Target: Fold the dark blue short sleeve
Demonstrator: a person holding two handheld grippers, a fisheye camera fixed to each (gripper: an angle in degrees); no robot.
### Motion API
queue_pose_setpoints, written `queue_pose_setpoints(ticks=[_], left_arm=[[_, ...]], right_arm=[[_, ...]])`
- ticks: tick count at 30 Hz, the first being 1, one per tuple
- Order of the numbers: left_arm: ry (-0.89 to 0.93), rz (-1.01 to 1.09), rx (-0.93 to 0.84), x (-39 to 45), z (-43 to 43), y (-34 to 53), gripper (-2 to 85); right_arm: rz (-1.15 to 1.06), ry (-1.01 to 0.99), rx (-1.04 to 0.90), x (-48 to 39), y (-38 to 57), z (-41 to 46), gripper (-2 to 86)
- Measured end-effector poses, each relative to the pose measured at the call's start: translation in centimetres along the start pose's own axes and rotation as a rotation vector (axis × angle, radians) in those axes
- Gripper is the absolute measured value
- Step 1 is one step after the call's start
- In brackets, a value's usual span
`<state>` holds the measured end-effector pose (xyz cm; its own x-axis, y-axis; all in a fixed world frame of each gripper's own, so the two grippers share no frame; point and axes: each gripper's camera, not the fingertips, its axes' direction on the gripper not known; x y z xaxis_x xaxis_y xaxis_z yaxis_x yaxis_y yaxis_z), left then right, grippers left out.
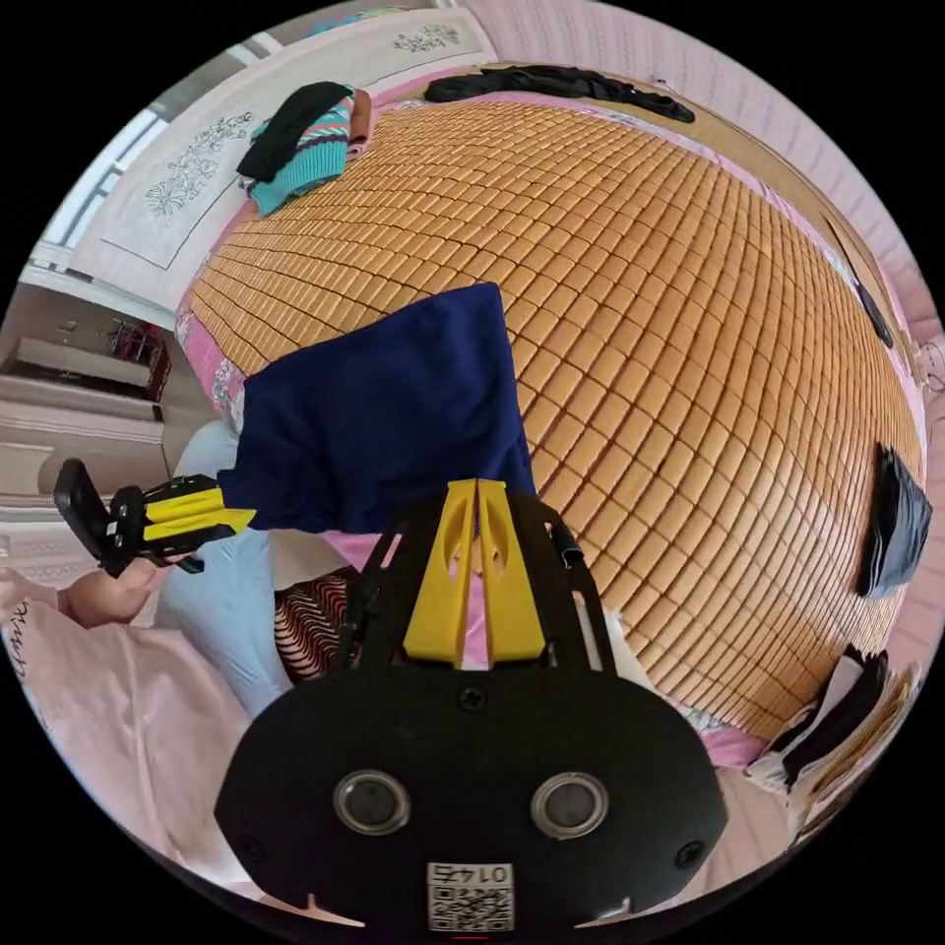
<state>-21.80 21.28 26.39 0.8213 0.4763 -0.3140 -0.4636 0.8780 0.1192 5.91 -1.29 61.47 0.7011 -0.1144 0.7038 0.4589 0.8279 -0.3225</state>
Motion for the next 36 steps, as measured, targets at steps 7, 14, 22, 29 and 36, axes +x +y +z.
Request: queue_pose_setpoints(ticks=[7,14,22,29,36], left_arm=[[-0.188,0.152,-0.076,8.1,4.5,-0.8,2.5],[-0.238,0.203,-0.080,10.1,5.1,-0.6,3.0],[-0.175,0.099,0.015,7.6,1.8,1.0,3.7],[-0.383,-0.107,-0.040,1.0,2.4,-0.9,5.7],[-0.355,-0.011,-0.297,-0.2,9.1,-3.8,8.2]], right_arm=[[-0.208,-0.260,0.086,-8.2,1.0,-2.0,5.9],[-0.492,0.078,-0.154,-17.8,-3.5,2.5,5.3],[-0.143,-0.181,0.105,-5.2,4.1,-7.2,2.4],[0.196,-0.225,0.174,4.3,16.2,-11.2,3.5],[0.341,-0.246,0.108,6.3,21.8,-12.6,2.5]])
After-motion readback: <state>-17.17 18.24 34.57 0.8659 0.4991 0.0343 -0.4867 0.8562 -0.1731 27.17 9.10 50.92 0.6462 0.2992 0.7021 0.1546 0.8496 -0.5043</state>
